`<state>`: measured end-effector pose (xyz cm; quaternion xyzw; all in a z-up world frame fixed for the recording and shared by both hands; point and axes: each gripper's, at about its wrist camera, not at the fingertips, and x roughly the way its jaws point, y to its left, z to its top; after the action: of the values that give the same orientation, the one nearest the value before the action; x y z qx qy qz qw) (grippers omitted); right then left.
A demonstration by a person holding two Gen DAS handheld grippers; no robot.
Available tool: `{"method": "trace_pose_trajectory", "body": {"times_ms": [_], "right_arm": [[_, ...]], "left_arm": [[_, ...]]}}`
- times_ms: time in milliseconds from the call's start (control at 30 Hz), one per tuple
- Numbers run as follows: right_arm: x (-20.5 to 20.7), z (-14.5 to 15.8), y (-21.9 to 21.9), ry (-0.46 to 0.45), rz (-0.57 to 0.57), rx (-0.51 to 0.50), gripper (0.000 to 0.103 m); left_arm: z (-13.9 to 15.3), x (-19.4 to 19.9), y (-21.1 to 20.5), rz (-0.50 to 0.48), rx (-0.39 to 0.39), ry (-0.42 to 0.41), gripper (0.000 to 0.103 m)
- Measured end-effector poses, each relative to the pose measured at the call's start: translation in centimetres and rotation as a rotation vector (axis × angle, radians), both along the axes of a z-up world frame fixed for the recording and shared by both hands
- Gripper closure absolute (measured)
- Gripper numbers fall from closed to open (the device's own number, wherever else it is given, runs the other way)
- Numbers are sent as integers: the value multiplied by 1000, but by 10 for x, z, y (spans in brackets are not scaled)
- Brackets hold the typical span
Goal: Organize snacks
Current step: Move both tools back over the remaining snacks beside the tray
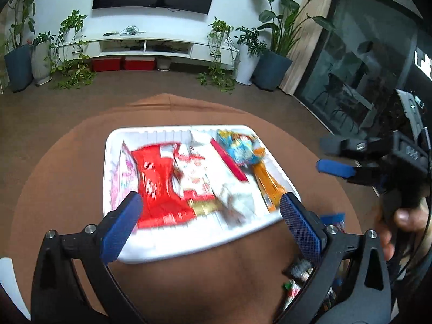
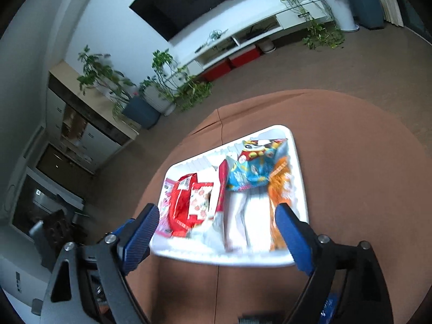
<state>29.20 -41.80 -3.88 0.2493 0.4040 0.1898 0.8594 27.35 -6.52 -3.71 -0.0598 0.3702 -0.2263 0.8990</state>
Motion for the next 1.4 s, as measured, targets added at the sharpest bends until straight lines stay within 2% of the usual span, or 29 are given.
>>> {"method": "trace_pose_trajectory", "body": {"times_ms": [133,400,533,633,700,800,1033,1333,1400], "right_arm": [[-53,7,-20,-63,-25,4,0],[-132,-14,-36,-66,-68,-8,0],[-154,-31,-31,-45,-73,-41,0],[-163,-44,-25,-22,-70,-61,0],[-169,-48,-26,-22,-80,-64,0],[-173,-50,-28,-33,-89,-59,0],[-174,-53,-26,-42,-83,-64,0],[-176,-54,-22,-56,-82,-88,0],[-176,-55,-21,-58,-82,-88,0]], "left_arm": [[-9,-41,-3,-23,24,4,0],[-30,-117,-18,-16,9,62,0],[-49,-152,-39,-38,-3,138,0],[-65,-169,-58,-59,55,179,0],[-71,-174,-65,-45,76,190,0],[-69,-177,-72,-10,109,162,0],[-81,-172,-78,-9,160,177,1],[-90,-171,-57,27,204,200,1],[-89,-170,-49,52,189,213,2]]}}
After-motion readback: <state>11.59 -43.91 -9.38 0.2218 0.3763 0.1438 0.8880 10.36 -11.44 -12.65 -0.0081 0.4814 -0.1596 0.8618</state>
